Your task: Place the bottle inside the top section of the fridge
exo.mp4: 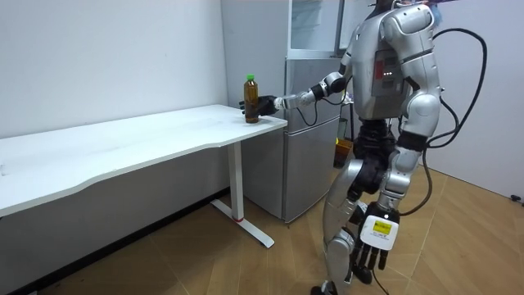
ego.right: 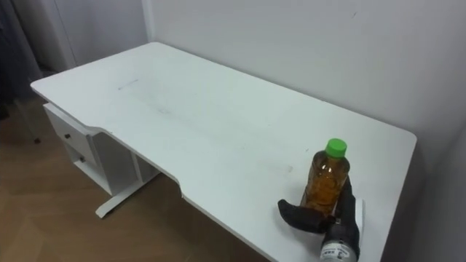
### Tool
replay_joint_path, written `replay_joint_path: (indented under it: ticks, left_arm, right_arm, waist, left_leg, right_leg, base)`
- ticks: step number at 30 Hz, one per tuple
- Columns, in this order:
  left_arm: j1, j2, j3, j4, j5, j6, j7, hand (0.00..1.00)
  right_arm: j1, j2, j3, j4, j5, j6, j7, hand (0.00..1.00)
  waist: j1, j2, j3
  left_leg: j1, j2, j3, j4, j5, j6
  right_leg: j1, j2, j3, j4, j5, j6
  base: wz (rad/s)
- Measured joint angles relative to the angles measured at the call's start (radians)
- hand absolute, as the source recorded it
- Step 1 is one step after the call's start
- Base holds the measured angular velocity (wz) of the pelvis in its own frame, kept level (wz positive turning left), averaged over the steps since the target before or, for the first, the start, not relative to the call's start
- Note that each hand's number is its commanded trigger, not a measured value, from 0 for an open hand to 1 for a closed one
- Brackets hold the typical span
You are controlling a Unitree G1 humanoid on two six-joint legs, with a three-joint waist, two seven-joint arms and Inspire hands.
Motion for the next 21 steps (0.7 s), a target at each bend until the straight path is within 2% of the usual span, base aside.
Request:
replay_joint_path:
  ticks: [4, 5, 6, 7, 14, 17, 21]
  left_arm:
    - [0.003, 0.0, -0.001, 0.0, 0.0, 0.002, 0.005, 0.0]
    - [0.004, 0.0, -0.001, 0.0, 0.0, 0.003, 0.006, 0.0]
    - [0.007, 0.0, -0.001, -0.001, 0.0, 0.005, 0.006, 0.0]
    - [0.008, 0.0, -0.001, -0.001, 0.0, 0.007, 0.01, 0.0]
    - [0.019, 0.0, 0.0, -0.002, 0.001, 0.011, 0.021, 0.0]
    - [0.019, 0.0, 0.0, -0.004, 0.001, 0.011, 0.025, 0.0]
    - [0.019, 0.0, 0.0, -0.005, 0.001, 0.014, 0.026, 0.0]
  right_arm:
    - [-0.001, 0.0, 0.001, 0.001, 0.041, -0.003, 0.005, 0.0]
    - [-0.001, 0.0, 0.001, 0.001, 0.048, -0.005, 0.007, 0.58]
    - [-0.001, 0.0, 0.001, 0.002, 0.065, -0.01, 0.01, 0.87]
    - [-0.001, 0.0, 0.001, 0.002, 0.074, -0.011, 0.011, 1.0]
    - [-0.001, -0.006, -0.009, 0.006, 0.146, -0.014, 0.004, 1.0]
    - [0.0, 0.002, -0.008, 0.008, 0.166, -0.011, 0.002, 1.0]
    - [0.0, 0.005, 0.004, 0.013, 0.197, -0.008, 0.015, 1.0]
  waist:
    - [0.004, 0.008, -0.0003]
    - [0.004, 0.01, 0.0]
    - [0.003, 0.013, -0.001]
    - [0.003, 0.015, -0.0018]
    - [0.0, 0.015, -0.005]
    - [0.0, 0.013, -0.0108]
    - [0.002, 0.013, -0.0132]
  left_leg:
    - [0.016, 0.0, -0.001, -0.002, 0.0, 0.0]
    - [0.018, 0.0, -0.001, -0.002, 0.0, 0.0]
    - [0.019, 0.0, -0.001, -0.002, 0.0, 0.0]
    - [0.02, 0.0, -0.001, -0.002, 0.0, 0.0]
    - [0.021, 0.001, -0.002, -0.004, 0.0, -0.001]
    - [0.023, 0.001, -0.002, -0.005, 0.0, -0.001]
    - [0.035, 0.0, -0.002, -0.011, 0.0, -0.001]
  right_leg:
    - [0.012, 0.001, -0.001, -0.002, 0.0, 0.0]
    - [0.015, 0.001, -0.001, -0.004, 0.0, 0.0]
    - [0.018, 0.002, -0.001, -0.005, 0.0, 0.0]
    - [0.02, 0.002, -0.002, -0.005, 0.0, 0.0]
    - [0.022, 0.004, 0.001, -0.01, 0.0, 0.0]
    - [0.025, 0.007, 0.0, -0.018, 0.001, 0.001]
    - [0.034, 0.007, 0.0, -0.02, 0.001, 0.002]
  base:
    - [0.0]
    - [0.0]
    - [0.0]
    - [0.0]
    - [0.0]
    - [0.0]
    - [0.0]
